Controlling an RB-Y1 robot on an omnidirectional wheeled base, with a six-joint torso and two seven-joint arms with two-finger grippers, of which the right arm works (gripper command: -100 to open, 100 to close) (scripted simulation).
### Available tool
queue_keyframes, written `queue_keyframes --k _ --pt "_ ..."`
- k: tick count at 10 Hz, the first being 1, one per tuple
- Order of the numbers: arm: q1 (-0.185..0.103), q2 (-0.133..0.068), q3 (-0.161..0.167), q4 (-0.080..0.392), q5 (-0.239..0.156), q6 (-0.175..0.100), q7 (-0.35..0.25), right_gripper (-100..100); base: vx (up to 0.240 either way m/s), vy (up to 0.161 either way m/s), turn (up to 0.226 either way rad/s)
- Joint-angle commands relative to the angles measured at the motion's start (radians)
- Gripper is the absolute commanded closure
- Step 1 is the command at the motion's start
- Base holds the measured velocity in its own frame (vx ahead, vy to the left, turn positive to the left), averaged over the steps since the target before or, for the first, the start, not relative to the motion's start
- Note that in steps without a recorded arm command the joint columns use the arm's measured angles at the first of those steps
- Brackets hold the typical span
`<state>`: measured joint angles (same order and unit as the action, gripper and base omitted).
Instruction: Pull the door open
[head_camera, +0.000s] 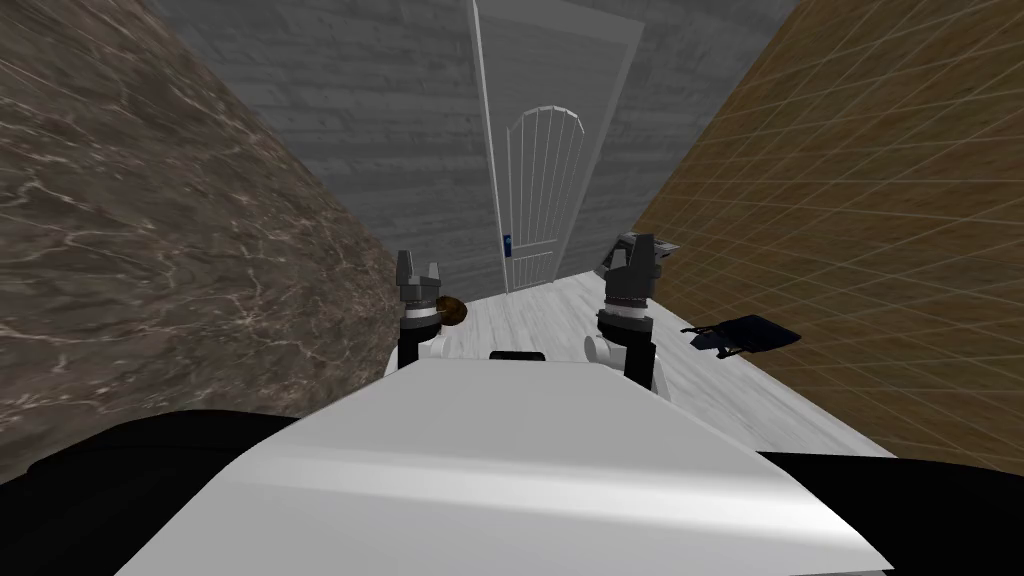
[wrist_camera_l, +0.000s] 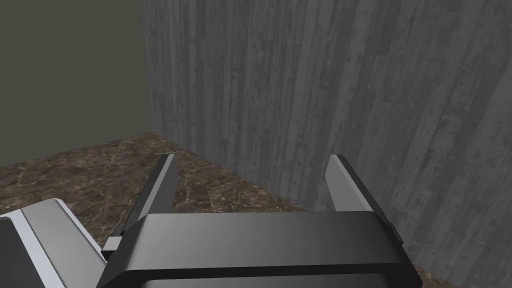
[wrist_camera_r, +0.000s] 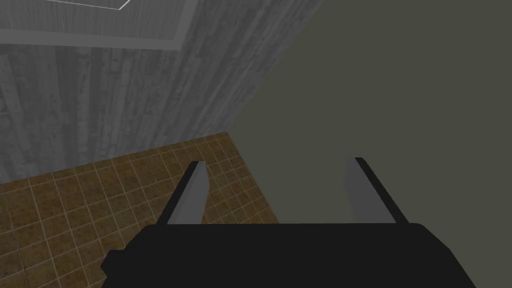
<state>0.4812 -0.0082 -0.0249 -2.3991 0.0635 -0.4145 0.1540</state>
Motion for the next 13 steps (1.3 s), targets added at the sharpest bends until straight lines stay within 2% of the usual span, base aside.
queue_keyframes --k 1,5,13 --pt "-0.012 -0.012 0.0 0.031 0.027 -0.005 0.011 -100 0.117 0.018 -0.023" --pt "-0.039 -0.033 0.0 0.103 0.089 -0.017 0.038 -100 0.181 0.055 -0.019" --pt "-0.116 -0.074 0.0 0.307 0.263 -0.051 0.113 -100 0.167 0.065 -0.026"
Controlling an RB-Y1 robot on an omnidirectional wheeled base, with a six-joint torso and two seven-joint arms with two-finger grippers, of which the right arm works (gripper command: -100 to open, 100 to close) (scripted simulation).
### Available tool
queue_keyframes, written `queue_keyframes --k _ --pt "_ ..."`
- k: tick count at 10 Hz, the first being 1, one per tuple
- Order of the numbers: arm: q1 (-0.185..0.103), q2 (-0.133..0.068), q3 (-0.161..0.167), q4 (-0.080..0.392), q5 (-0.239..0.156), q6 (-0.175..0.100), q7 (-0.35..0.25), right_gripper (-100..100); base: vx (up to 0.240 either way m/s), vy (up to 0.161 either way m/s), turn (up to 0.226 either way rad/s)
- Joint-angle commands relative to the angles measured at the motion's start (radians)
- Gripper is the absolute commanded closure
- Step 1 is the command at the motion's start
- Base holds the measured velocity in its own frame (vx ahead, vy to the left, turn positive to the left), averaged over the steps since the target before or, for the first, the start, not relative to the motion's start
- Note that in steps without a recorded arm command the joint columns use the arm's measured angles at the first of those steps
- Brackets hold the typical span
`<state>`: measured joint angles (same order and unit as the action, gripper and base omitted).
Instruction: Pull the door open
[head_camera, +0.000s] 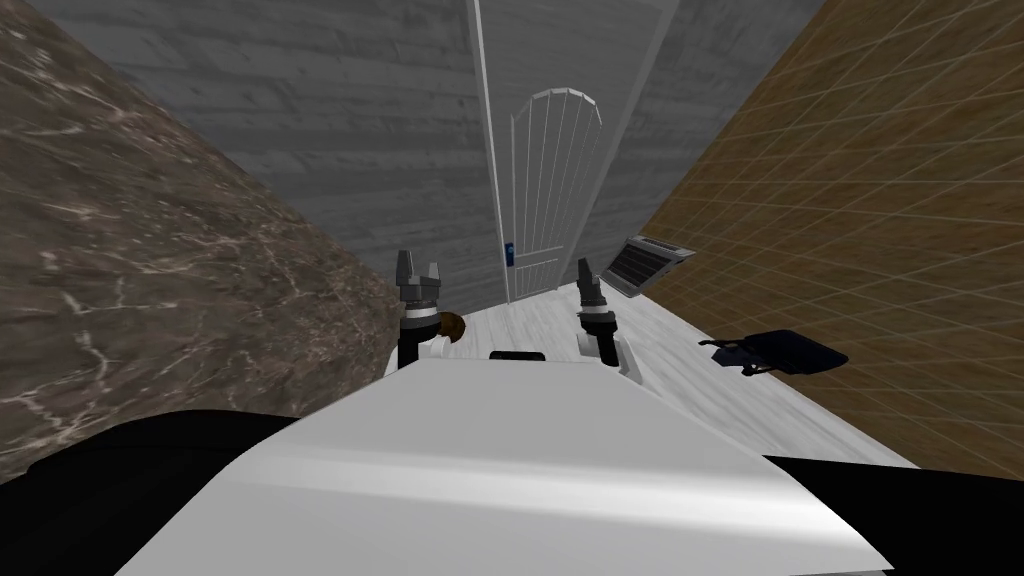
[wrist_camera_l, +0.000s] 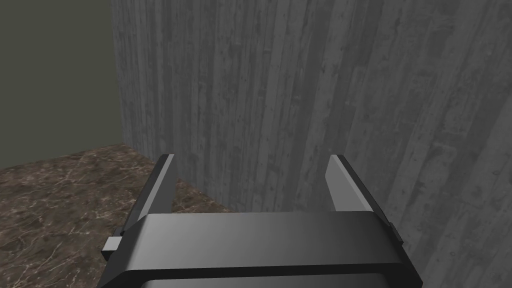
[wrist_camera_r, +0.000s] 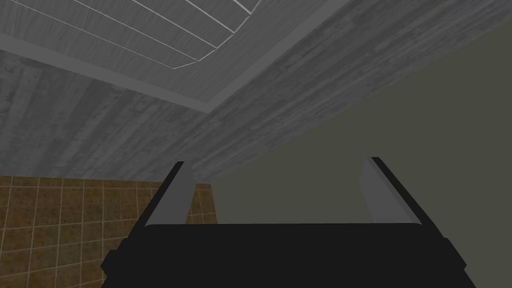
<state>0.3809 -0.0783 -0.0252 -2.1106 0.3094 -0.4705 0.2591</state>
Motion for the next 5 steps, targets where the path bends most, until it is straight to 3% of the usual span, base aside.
queue_keyframes --k 1,5 --pt "-0.022 -0.007 0.0 0.035 0.032 0.002 0.014 -100 0.132 0.057 -0.026" --pt "-0.055 -0.019 0.0 0.123 0.107 -0.013 0.046 -100 0.123 0.052 -0.023"
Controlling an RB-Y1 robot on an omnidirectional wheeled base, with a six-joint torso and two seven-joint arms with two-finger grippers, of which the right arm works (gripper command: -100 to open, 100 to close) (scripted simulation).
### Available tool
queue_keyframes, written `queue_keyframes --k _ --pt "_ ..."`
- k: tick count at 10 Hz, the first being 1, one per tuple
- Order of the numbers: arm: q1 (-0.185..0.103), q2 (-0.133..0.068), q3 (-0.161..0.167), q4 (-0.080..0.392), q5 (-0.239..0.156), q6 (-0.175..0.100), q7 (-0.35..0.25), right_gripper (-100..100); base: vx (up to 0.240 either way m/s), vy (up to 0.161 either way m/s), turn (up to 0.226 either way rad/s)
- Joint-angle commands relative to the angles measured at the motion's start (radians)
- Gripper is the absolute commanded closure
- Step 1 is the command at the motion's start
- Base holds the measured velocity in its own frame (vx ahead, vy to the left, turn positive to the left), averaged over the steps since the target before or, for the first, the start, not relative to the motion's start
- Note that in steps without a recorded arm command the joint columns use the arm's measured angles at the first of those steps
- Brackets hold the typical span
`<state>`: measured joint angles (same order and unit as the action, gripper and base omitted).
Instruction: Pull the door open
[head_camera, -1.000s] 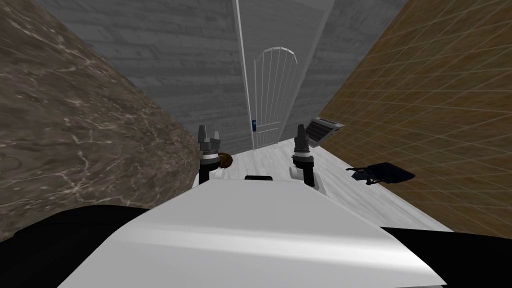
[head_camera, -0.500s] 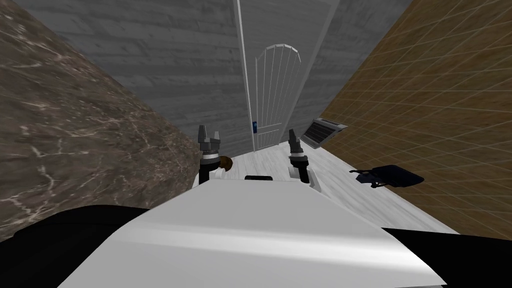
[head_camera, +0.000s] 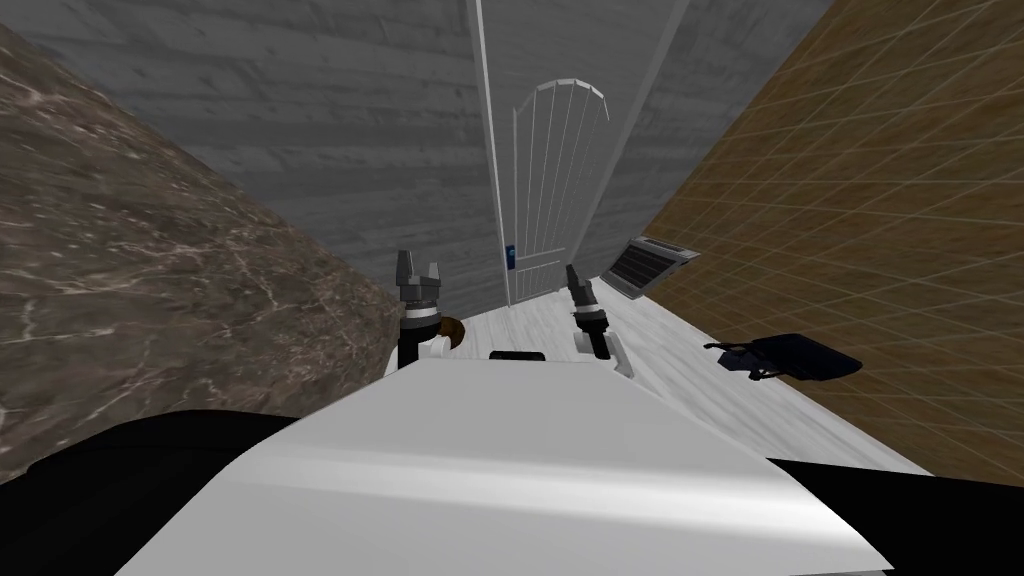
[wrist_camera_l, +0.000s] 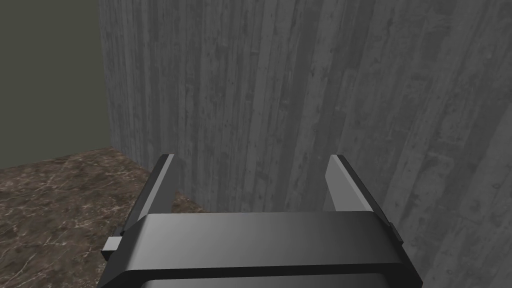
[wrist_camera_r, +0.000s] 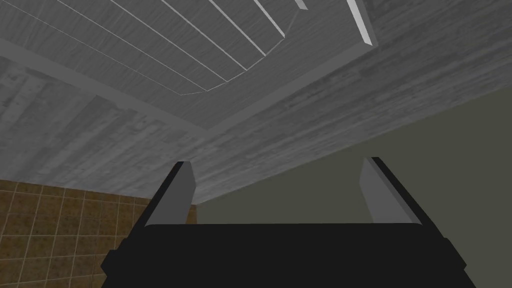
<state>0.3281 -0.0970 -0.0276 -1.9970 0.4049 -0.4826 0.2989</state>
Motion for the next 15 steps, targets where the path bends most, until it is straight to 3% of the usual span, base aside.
queue_keyframes --k 1,5,6,15 --pt "-0.016 -0.005 0.002 0.045 0.042 -0.007 0.019 -100 0.144 0.054 -0.025" --pt "-0.036 -0.011 0.002 0.1 0.089 -0.016 0.039 -100 0.086 0.057 -0.016" --pt "-0.05 -0.015 0.002 0.136 0.121 -0.022 0.053 -100 0.127 0.057 -0.032" --pt "-0.118 -0.032 0.002 0.314 0.274 -0.052 0.118 -100 0.116 0.061 -0.021"
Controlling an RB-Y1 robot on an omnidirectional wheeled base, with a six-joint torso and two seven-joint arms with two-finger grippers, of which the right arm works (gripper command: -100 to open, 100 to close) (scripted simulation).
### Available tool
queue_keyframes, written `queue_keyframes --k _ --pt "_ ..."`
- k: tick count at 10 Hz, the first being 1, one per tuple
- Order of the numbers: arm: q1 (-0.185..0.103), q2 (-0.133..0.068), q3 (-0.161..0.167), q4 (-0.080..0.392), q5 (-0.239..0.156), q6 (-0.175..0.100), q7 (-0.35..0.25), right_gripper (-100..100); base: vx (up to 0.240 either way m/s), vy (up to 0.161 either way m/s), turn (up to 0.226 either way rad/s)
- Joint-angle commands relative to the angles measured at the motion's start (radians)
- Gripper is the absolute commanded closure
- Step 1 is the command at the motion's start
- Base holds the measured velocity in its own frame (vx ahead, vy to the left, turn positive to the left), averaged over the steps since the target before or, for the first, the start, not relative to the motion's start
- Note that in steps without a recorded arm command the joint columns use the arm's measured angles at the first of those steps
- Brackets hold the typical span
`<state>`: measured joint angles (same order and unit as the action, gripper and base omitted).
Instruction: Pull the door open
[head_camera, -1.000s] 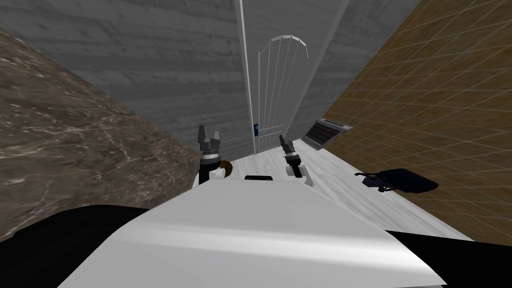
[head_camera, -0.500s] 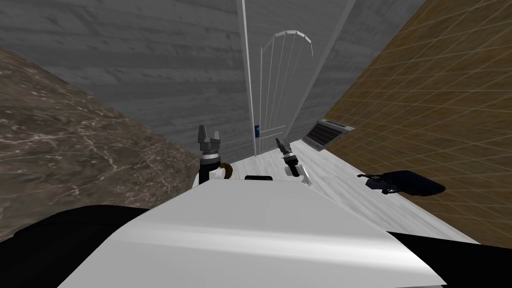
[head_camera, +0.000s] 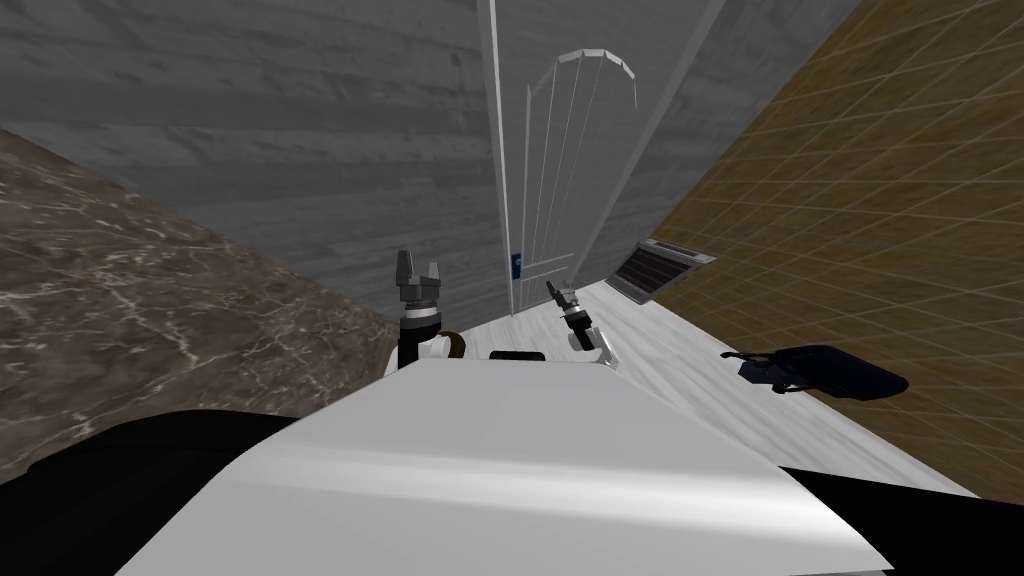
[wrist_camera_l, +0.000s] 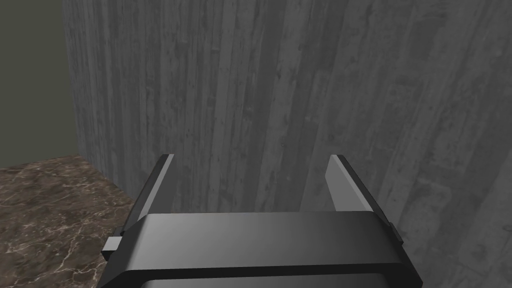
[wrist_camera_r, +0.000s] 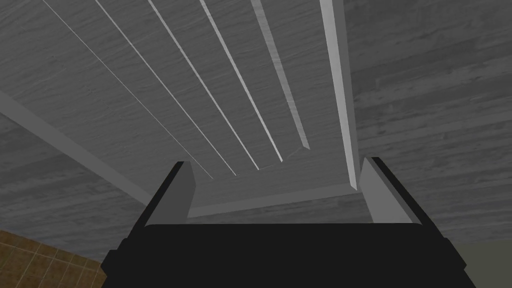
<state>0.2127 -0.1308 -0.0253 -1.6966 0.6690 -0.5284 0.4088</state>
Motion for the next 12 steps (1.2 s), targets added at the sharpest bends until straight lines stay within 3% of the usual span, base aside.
queue_keyframes --k 1,12 --pt "-0.009 0.001 -0.001 0.031 0.024 -0.009 0.014 -100 0.108 0.055 -0.015" --pt "-0.097 -0.014 -0.001 0.265 0.225 -0.048 0.1 -100 0.134 0.068 -0.022"
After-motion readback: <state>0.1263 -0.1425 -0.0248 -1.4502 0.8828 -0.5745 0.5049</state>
